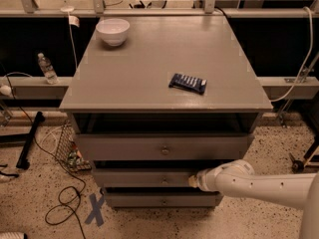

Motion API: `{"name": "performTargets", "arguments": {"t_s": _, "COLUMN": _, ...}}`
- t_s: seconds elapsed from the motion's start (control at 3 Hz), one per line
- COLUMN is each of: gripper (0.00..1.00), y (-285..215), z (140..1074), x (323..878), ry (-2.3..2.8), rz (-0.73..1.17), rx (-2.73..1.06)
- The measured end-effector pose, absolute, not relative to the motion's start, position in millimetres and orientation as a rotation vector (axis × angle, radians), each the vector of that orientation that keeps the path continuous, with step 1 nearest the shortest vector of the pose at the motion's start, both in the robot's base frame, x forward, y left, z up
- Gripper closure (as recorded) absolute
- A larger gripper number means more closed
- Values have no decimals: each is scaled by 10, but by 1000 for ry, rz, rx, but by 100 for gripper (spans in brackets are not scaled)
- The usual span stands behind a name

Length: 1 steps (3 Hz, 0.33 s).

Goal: Close middle drawer

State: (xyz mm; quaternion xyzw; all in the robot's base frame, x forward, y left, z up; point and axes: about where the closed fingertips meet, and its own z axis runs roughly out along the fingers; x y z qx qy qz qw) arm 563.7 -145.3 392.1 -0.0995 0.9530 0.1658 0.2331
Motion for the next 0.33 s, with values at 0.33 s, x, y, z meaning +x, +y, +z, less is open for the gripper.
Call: {"name": "performTargets", "arguments": {"t_s": 0.33, "gripper": 100, "y": -1453, "z": 3920, "x": 5637, "ry": 2618, "rz": 455, "rx": -273}}
